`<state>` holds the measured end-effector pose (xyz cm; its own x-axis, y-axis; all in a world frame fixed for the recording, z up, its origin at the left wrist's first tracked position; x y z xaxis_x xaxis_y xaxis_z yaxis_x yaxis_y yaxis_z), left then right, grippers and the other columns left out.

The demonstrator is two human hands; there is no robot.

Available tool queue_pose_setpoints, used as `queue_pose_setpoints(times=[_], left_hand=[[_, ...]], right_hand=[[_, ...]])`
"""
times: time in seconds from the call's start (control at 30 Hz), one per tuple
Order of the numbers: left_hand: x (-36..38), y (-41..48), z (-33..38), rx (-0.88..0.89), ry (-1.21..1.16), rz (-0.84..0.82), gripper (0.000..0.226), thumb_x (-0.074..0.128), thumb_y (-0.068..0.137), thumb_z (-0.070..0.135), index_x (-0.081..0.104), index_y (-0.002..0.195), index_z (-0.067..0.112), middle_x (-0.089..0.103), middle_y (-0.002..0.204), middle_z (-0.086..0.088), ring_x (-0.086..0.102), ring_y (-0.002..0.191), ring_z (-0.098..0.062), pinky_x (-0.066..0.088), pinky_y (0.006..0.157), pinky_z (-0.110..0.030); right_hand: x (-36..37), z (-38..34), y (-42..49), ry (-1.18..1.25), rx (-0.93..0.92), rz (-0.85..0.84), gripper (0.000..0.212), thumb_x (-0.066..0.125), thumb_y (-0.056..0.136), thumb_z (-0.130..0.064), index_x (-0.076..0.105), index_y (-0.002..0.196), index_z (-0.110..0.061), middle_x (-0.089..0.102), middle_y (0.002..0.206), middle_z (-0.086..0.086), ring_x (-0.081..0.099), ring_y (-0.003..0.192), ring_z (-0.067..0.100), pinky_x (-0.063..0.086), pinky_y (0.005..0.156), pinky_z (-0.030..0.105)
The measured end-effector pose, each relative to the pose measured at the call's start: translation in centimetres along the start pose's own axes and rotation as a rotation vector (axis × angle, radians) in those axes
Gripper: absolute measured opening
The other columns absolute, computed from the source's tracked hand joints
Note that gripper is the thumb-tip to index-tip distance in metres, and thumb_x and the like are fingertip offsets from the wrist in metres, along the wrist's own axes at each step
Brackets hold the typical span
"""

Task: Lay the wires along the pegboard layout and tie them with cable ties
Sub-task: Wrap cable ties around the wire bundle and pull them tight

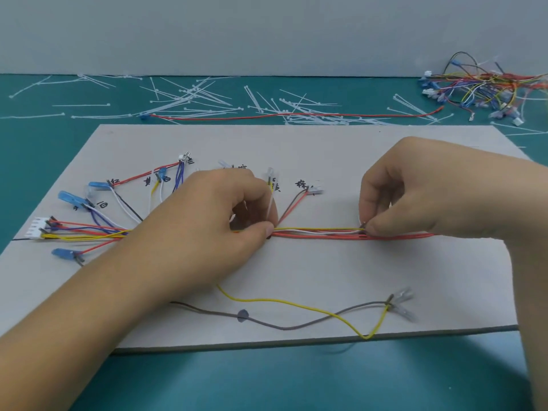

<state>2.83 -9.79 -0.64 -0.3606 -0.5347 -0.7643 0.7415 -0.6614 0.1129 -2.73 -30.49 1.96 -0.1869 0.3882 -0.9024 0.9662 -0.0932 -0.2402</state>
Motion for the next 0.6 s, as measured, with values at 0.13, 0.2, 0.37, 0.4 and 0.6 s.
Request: queue_pose_setpoints(times=[0.13,0.2,0.37,0.4,0.6], left_hand=[[-0.4,0.1,0.3,0.002,0.053,0.038,0.012,0.073,0.082,0.023,0.072,0.072,0.029,0.07,0.078,0.015,0.062,0.087,-0.003,0.044,0.076,-0.016],[-0.5,0.2,0.5,0.008,0.071,0.049,0.014,0.073,0.081,0.02,0.071,0.069,0.029,0.069,0.075,0.015,0.062,0.085,-0.003,0.045,0.077,-0.019],[-0.6,0.4,0.8,0.006,0.106,0.046,0.014,0.072,0.08,0.02,0.072,0.069,0.027,0.071,0.074,0.013,0.064,0.081,-0.004,0.051,0.077,-0.029],[-0.6,0.4,0.9,0.005,0.109,0.04,0.013,0.072,0.08,0.021,0.072,0.068,0.027,0.072,0.075,0.012,0.064,0.08,-0.005,0.052,0.077,-0.032],[-2.5,0.4,-1.0,-0.061,0.192,0.015,0.012,0.066,0.068,0.04,0.074,0.073,0.033,0.071,0.074,0.014,0.063,0.079,-0.002,0.054,0.068,-0.029]], right_hand=[[0.2,0.0,0.0,0.003,-0.06,0.019,0.015,0.074,0.073,-0.028,0.076,0.079,-0.041,0.067,0.058,-0.012,0.054,0.046,0.003,0.05,0.048,0.026],[0.3,-0.2,0.1,-0.001,-0.108,0.034,0.013,0.074,0.07,-0.024,0.076,0.075,-0.036,0.066,0.055,-0.009,0.052,0.044,0.004,0.044,0.041,0.02],[0.5,-0.5,0.3,-0.012,-0.196,0.052,0.008,0.073,0.067,-0.018,0.075,0.068,-0.025,0.064,0.053,-0.007,0.053,0.046,0.007,0.041,0.042,0.016],[0.5,-0.6,0.2,-0.006,-0.205,0.053,0.008,0.073,0.068,-0.017,0.074,0.067,-0.024,0.063,0.052,-0.007,0.053,0.046,0.007,0.04,0.042,0.014],[1.4,-2.9,0.5,0.041,-0.315,0.091,0.011,0.072,0.07,-0.014,0.072,0.064,-0.024,0.062,0.055,-0.008,0.057,0.052,0.007,0.044,0.047,0.015]])
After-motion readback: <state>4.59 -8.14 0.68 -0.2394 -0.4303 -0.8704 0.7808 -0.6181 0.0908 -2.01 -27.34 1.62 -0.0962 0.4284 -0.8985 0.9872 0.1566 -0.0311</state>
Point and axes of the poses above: each hand's wrist, its own y-axis towards the middle knuckle, its own x-axis out of the palm, z = x × y, the point moved 7 cm from there along y, towards the middle knuckle
